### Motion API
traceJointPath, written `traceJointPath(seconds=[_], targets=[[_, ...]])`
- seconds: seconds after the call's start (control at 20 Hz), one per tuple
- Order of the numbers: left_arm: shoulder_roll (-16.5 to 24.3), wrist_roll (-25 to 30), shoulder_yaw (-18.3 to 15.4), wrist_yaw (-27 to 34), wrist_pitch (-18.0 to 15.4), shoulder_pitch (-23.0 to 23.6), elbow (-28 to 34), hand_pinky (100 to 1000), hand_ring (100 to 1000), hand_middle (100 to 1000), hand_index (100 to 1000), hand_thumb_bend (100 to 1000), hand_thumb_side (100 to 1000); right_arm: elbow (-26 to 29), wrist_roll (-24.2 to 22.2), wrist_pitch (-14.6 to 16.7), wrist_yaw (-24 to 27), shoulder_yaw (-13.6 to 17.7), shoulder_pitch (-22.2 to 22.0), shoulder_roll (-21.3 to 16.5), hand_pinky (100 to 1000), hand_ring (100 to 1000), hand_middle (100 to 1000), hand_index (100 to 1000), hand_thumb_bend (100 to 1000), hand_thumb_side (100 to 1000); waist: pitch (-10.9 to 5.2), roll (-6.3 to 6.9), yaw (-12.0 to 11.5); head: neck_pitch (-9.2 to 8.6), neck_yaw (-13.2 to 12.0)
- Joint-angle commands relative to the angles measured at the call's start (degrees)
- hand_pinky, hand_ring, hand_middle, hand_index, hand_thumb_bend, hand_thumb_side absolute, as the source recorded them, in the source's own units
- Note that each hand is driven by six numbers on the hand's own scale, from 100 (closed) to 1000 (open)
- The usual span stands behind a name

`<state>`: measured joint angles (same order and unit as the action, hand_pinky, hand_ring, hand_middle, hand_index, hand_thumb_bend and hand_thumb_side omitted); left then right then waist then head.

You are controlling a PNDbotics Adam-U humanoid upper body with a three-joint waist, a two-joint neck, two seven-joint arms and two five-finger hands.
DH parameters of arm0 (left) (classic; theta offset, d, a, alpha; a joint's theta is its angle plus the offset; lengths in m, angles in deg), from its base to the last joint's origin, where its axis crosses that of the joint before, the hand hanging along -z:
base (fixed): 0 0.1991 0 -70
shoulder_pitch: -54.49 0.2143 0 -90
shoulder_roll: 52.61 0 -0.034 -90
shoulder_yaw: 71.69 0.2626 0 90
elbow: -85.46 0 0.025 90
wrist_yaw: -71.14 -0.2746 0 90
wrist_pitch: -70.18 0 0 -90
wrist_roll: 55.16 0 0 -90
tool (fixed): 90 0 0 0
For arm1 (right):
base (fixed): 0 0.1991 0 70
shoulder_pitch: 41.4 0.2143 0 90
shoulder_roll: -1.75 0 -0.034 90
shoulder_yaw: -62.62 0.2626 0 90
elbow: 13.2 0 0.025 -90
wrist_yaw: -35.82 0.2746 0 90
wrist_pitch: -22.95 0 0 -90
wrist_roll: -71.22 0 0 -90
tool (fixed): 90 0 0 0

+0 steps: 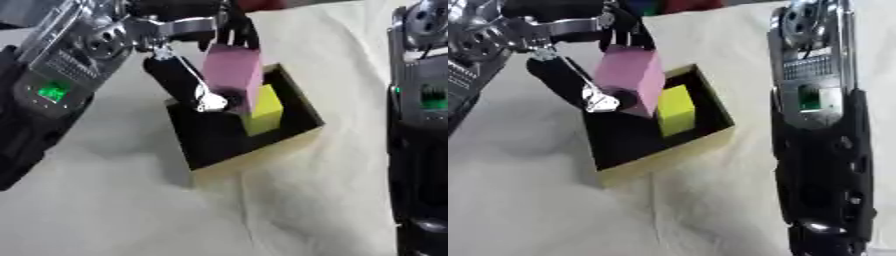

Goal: Pick up objects on the table and place them in the box.

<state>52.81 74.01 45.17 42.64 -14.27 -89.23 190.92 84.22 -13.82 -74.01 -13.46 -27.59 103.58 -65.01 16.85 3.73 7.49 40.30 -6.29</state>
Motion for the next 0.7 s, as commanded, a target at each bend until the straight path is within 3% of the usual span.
traceJointPath(seconds=[0.05, 0.3, 0.7], targets=[[-0.1, -0.28, 0.16, -4.82, -0.39, -0.08, 1.56, 523, 420, 345, 560, 100, 100, 1.44, 0.0, -0.04, 0.37, -0.01, 0.78, -0.01, 785, 750, 756, 995, 100, 1000, -1.15, -0.23, -0.2, 0.36, 0.03], [-1.33, -0.56, 1.51, -12.27, -1.35, 1.24, 1.07, 537, 433, 354, 572, 100, 100, 1.81, -0.02, -0.02, 0.68, -0.03, 0.39, 0.02, 785, 749, 755, 995, 100, 1000, -1.2, -0.34, -0.45, 0.18, -0.34], [-3.41, -2.73, 2.97, -17.17, -2.82, 2.68, -4.61, 553, 446, 364, 584, 107, 100, 2.58, -0.07, -0.08, 1.46, 0.14, -0.15, -0.12, 786, 749, 754, 995, 100, 1000, -1.02, -0.53, -0.29, -0.3, -0.63]])
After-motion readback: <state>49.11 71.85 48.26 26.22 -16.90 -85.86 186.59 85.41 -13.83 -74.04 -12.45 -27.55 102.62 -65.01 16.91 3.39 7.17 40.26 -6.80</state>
